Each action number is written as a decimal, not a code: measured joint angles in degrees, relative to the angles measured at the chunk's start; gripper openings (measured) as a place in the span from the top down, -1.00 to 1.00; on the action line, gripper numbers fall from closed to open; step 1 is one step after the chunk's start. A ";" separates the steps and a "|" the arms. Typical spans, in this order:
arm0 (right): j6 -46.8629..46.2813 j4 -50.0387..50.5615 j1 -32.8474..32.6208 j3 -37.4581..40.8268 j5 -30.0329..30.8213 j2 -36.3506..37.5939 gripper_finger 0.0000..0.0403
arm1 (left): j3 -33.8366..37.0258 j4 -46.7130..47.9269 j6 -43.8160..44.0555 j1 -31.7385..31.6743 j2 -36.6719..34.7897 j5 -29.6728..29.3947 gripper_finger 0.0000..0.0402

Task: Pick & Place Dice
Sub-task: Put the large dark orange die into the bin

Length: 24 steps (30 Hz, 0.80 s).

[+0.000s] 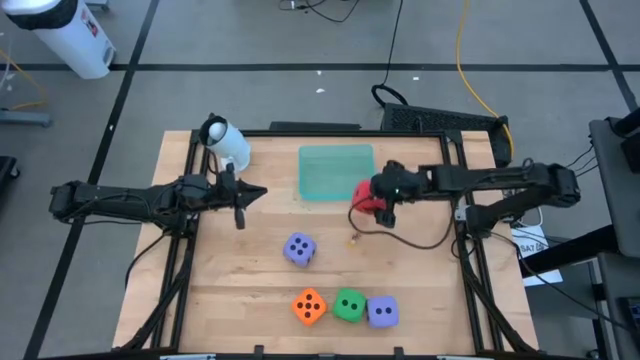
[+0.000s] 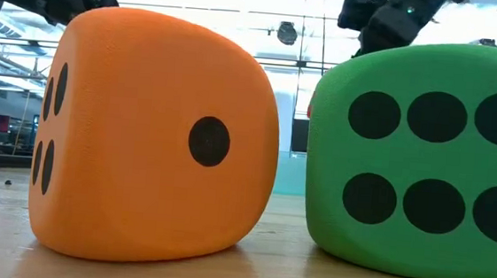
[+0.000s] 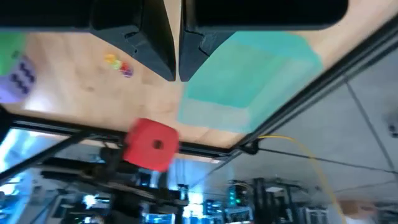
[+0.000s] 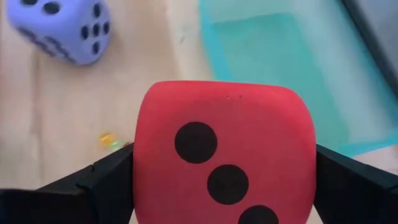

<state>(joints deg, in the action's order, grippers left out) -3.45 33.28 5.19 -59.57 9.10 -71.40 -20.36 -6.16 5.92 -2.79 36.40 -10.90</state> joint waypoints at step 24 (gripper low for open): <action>29.26 -17.78 14.95 0.11 -3.32 -14.91 -0.85 | -23.90 -14.44 -12.28 -4.68 45.60 11.49 0.86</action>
<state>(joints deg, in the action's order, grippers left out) 25.81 15.50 20.14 -59.46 5.78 -86.31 -44.26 -20.60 -6.35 -7.47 82.00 0.58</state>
